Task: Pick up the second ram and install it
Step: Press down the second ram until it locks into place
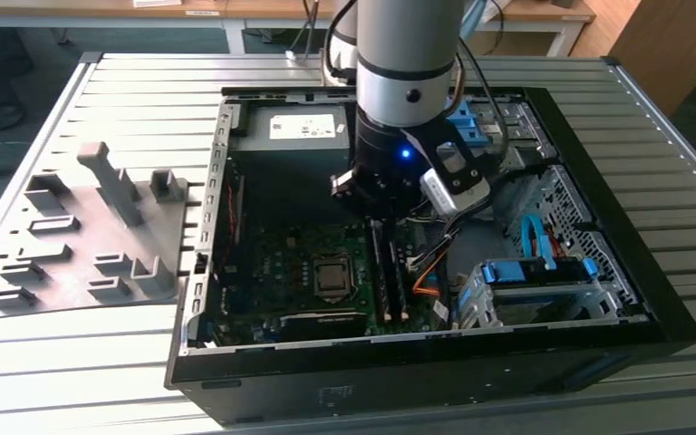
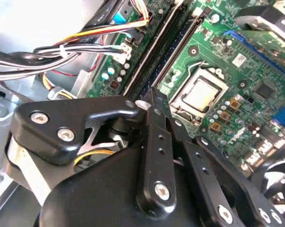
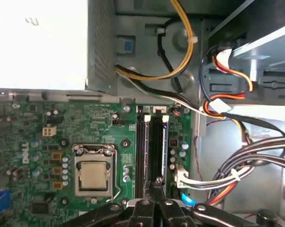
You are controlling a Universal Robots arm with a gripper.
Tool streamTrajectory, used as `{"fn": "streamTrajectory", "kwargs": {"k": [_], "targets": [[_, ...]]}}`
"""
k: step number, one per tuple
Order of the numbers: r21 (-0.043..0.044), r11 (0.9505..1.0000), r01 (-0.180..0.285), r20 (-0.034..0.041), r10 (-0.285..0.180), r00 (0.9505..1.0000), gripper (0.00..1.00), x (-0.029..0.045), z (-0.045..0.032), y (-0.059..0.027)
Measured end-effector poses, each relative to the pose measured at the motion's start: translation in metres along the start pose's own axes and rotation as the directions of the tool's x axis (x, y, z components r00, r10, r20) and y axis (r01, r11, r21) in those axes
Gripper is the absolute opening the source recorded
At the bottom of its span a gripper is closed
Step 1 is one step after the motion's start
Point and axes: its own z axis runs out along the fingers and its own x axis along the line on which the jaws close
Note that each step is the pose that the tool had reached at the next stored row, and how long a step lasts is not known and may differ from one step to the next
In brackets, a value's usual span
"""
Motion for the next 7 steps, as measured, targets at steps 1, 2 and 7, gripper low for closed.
{"fn": "streamTrajectory", "kwargs": {"k": [1,2,7], "targets": [[-0.0003,1.0000,0.000,0.0001,0.000,1.0000,0.10,0.0000,-0.0001,0.0000],[-0.0004,1.0000,0.000,0.0002,0.000,1.0000,0.10,0.0000,-0.0001,0.0000],[-0.0002,1.0000,0.000,0.0001,0.000,1.0000,0.10,0.0000,-0.0003,0.0000]]}}
